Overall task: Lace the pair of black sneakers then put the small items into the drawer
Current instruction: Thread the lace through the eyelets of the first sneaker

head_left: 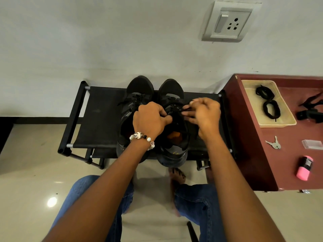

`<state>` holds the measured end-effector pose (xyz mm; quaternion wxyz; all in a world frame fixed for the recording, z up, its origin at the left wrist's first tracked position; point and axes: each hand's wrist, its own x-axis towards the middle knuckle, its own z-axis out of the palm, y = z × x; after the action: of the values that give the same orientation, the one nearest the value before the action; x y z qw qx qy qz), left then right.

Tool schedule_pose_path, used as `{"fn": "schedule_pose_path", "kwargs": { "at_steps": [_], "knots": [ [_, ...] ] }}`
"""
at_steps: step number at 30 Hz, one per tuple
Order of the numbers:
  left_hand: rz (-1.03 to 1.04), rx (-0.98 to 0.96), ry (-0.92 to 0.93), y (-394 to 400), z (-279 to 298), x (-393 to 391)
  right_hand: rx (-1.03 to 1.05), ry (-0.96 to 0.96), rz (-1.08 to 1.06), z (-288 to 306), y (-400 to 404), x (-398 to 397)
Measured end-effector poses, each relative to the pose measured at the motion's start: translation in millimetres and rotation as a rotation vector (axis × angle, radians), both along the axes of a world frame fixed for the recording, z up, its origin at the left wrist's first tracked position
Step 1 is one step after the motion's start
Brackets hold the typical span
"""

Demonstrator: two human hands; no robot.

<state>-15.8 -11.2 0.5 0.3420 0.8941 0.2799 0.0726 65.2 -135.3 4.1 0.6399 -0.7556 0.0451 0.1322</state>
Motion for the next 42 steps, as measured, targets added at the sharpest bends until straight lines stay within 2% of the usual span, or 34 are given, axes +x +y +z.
{"fn": "schedule_pose_path", "kwargs": {
  "at_steps": [2, 4, 5, 7, 9, 11, 12, 14, 19, 21, 24, 26, 28, 30, 31, 32, 34, 37, 39, 40, 42],
  "knots": [
    [0.001, 0.007, 0.006, -1.9, 1.0, 0.2, 0.256, 0.282, -0.127, 4.7, -3.1, 0.6],
    [0.004, 0.028, 0.012, -3.2, 0.6, 0.5, 0.286, 0.356, -0.135, 4.8, -2.9, 1.8],
    [-0.001, 0.033, 0.008, -3.6, -0.3, 0.7, 0.238, 0.303, -0.114, 2.7, -3.6, 4.4],
    [-0.027, 0.015, -0.011, -4.0, -1.9, 0.7, 0.038, 0.017, -0.008, 2.8, -8.3, 9.8],
    [-0.053, 0.020, -0.026, -5.7, -3.4, 0.4, -0.191, -0.318, 0.248, 5.4, -12.1, 13.6],
    [-0.069, 0.082, -0.033, -8.6, -4.7, 0.5, -0.490, -0.539, 0.569, 4.5, -10.9, 11.8],
    [-0.068, 0.116, -0.033, -9.7, -4.9, 0.6, -0.665, -0.612, 0.680, 4.0, -8.7, 9.4],
    [-0.058, 0.141, -0.023, -11.1, -4.6, 0.7, -0.905, -0.688, 0.726, 8.5, -4.3, 4.7],
    [-0.054, 0.115, 0.007, -11.1, 0.3, -0.9, -1.012, -0.779, 0.684, 15.9, 2.1, -0.7],
    [-0.046, 0.108, 0.009, -10.3, 0.0, -1.4, -0.916, -0.718, 0.608, 9.3, 2.6, -4.5],
    [-0.034, 0.095, 0.024, -8.6, -1.0, -1.7, -0.563, -0.543, 0.348, 1.7, -5.5, 1.5],
    [-0.029, 0.081, 0.026, -8.1, -1.5, -1.3, -0.192, -0.384, 0.080, 8.1, -14.7, 12.8],
    [-0.025, 0.072, 0.023, -9.0, -2.1, -1.0, 0.290, -0.111, -0.158, 17.8, -24.0, 18.8],
    [-0.024, 0.077, 0.021, -9.9, -1.8, -0.7, 0.711, 0.159, -0.295, 20.9, -25.7, 17.7],
    [-0.021, 0.083, 0.020, -9.9, -1.7, -0.6, 0.824, 0.247, -0.331, 19.4, -24.0, 16.3],
    [-0.019, 0.089, 0.018, -9.8, -1.7, -0.5, 0.826, 0.288, -0.326, 17.1, -21.6, 15.2],
    [-0.022, 0.098, 0.017, -9.3, -1.4, -0.3, 0.564, 0.192, -0.179, 11.9, -16.6, 16.6],
    [-0.041, 0.128, 0.016, -10.0, -2.4, 0.6, -0.083, -0.259, 0.255, 7.7, -12.8, 19.6],
    [-0.046, 0.152, 0.013, -10.1, -4.6, 1.7, -0.475, -0.442, 0.564, 3.8, -9.8, 18.6],
    [-0.046, 0.162, 0.009, -10.1, -6.1, 2.4, -0.618, -0.484, 0.667, 3.4, -8.1, 17.1],
    [-0.047, 0.174, 0.006, -9.6, -8.4, 3.2, -0.739, -0.521, 0.740, 7.6, -5.7, 13.4]
  ]
}}
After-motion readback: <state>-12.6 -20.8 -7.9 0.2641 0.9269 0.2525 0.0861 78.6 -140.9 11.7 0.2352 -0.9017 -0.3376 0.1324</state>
